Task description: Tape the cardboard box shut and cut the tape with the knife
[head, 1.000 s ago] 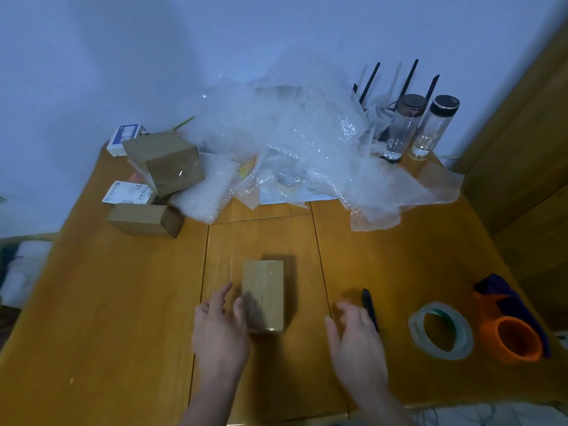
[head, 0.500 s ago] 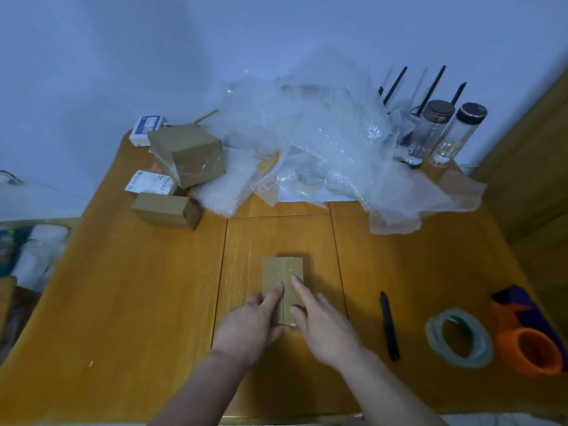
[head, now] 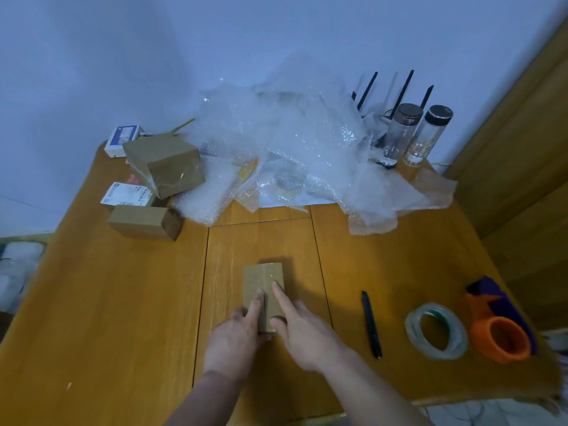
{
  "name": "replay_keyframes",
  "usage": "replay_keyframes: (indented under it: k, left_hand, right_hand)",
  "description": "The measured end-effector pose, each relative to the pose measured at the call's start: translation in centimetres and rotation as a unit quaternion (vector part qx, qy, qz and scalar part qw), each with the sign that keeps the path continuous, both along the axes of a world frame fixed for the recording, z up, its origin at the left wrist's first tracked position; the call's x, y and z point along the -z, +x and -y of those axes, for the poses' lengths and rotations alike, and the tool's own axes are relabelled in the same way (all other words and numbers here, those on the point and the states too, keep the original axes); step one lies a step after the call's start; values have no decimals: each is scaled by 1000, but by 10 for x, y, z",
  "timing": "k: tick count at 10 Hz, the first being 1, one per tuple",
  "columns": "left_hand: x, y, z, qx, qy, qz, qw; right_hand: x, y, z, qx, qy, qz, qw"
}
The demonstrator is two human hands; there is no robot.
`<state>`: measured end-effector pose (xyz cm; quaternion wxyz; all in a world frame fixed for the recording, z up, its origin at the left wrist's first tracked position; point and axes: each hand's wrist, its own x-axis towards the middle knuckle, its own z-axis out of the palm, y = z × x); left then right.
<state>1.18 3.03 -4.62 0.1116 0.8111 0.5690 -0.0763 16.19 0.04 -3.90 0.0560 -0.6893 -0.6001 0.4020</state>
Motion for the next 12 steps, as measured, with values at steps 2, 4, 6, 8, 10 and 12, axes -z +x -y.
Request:
replay_keyframes:
  k: [2, 4, 6, 8, 10, 12]
  left_hand:
    - [-1, -2, 0, 17, 3, -1, 1000]
    - [3, -4, 4, 16, 12, 15, 1000]
    - [2, -3, 8, 4, 19, 31, 999]
    - [1, -1, 7, -2, 14, 20, 1000]
    - [-3, -1, 10, 7, 7, -2, 1000]
    - [-5, 1, 12, 21, -11, -51, 998]
  right_hand:
    - [-8, 6, 6, 17, 21, 17, 1000]
    - [5, 108, 103, 263, 164, 244, 919]
    - [26, 185, 157, 232, 31, 337, 912]
    - [32, 186, 143, 180, 53, 317, 930]
    - [20, 206, 162, 330, 117, 289, 891]
    - [14, 228, 170, 411, 123, 313, 847]
